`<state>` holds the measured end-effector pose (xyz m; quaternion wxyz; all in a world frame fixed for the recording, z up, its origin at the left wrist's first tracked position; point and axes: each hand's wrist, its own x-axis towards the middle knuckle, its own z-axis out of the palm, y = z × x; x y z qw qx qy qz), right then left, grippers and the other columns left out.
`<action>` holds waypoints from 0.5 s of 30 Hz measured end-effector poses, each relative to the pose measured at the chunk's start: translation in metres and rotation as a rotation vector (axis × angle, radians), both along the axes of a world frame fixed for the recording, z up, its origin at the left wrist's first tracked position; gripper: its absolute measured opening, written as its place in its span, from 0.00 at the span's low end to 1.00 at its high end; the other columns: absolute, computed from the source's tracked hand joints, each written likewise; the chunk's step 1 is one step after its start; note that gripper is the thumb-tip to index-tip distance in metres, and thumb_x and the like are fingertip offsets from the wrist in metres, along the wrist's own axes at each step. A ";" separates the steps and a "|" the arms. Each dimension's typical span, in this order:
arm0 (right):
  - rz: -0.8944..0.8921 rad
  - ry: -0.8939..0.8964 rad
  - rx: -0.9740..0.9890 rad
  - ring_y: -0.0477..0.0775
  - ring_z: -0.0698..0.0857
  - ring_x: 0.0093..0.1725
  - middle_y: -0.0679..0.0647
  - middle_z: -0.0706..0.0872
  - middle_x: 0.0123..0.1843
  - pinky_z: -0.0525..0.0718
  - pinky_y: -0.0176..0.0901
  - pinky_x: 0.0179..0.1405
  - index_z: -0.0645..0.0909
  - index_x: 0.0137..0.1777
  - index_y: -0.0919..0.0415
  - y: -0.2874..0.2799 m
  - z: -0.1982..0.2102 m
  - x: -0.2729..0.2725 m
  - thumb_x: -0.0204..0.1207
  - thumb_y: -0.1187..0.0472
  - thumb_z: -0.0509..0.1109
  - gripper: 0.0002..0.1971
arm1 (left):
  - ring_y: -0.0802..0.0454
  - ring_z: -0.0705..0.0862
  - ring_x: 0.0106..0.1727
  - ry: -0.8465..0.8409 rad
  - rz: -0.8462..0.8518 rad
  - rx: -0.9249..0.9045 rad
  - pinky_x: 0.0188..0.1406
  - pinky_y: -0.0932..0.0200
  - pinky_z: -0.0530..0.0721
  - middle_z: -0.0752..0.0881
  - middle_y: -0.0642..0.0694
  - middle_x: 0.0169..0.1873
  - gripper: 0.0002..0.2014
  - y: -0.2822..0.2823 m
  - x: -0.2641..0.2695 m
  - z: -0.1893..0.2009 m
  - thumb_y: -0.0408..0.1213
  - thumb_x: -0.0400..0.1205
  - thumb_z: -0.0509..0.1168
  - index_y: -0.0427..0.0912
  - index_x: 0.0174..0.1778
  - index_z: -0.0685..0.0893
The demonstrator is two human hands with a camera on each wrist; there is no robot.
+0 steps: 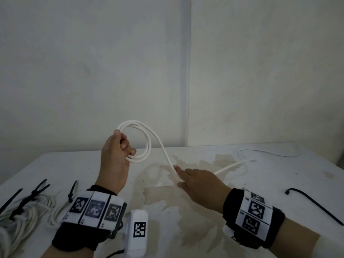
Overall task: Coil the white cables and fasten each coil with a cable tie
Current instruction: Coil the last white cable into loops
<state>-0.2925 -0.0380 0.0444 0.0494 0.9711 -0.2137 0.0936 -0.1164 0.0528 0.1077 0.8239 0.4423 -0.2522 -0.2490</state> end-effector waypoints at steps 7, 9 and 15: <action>-0.057 -0.313 -0.237 0.50 0.65 0.14 0.48 0.78 0.21 0.49 0.34 0.13 0.66 0.43 0.57 -0.005 0.012 0.008 0.77 0.54 0.52 0.08 | 0.61 0.64 0.17 -0.029 0.040 0.008 0.31 0.63 0.69 0.67 0.56 0.17 0.16 0.002 0.004 0.003 0.41 0.87 0.50 0.44 0.33 0.71; -0.030 -0.342 -0.325 0.48 0.65 0.13 0.47 0.74 0.20 0.46 0.34 0.14 0.68 0.36 0.55 -0.012 0.010 0.010 0.74 0.54 0.53 0.08 | 0.61 0.64 0.17 -0.033 0.047 0.015 0.31 0.63 0.69 0.67 0.56 0.17 0.16 0.003 0.005 0.003 0.41 0.87 0.50 0.44 0.33 0.71; 0.264 -0.332 -0.348 0.50 0.78 0.20 0.48 0.79 0.23 0.58 0.32 0.18 0.79 0.29 0.57 -0.003 0.001 0.024 0.70 0.56 0.70 0.11 | 0.63 0.66 0.17 -0.155 0.021 0.076 0.32 0.61 0.68 0.67 0.52 0.22 0.16 -0.003 -0.014 -0.005 0.38 0.87 0.49 0.43 0.33 0.70</action>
